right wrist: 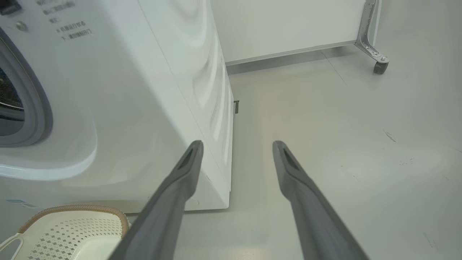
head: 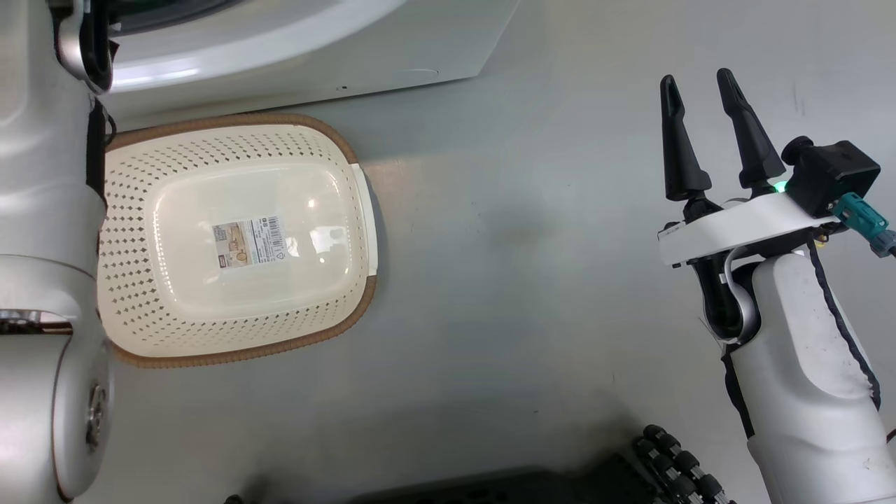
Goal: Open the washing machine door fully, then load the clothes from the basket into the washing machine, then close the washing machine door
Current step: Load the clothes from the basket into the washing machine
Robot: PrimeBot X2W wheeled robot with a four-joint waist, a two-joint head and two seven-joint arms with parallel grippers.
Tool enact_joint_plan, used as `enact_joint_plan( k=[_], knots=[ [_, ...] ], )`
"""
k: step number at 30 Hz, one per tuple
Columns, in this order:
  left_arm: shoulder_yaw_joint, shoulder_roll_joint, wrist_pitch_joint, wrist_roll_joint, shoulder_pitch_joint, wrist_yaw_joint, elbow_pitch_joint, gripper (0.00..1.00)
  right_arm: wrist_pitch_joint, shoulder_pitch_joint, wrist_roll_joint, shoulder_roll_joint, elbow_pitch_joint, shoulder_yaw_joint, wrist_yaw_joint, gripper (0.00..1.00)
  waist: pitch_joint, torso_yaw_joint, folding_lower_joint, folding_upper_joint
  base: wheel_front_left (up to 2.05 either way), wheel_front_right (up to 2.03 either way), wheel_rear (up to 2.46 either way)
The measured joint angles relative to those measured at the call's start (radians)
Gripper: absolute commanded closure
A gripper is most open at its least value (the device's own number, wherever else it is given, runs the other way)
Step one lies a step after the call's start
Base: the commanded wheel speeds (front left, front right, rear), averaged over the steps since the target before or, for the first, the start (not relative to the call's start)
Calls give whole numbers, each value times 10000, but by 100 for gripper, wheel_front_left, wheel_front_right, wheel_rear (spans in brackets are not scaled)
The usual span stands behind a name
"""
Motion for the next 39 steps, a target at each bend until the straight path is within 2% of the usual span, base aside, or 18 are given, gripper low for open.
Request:
enact_joint_plan(
  k=[10, 21, 28, 39],
  knots=[
    [-2, -63, -282, -161, 723, -75, 167, 0, 0, 92, -13, -4, 115, -13, 0, 0, -636, 153, 0, 0, 0, 0, 0],
    [-100, -412, -502, -205, 1769, -163, 194, 0, 0, 470, -13, -69, 297, -150, 0, 0, -1464, 429, 0, 0, 0, 0, 0],
    [-54, -610, -529, -364, 2476, -176, -86, 0, 0, 736, -13, -96, 401, -201, 0, 0, -2014, 637, 0, 0, 0, 0, 0],
    [31, -562, -558, -359, 3403, -178, -1126, 0, 0, 1377, -4, -148, 522, -451, 0, 0, -2933, 953, 0, 0, 0, 0, 0]
  ],
)
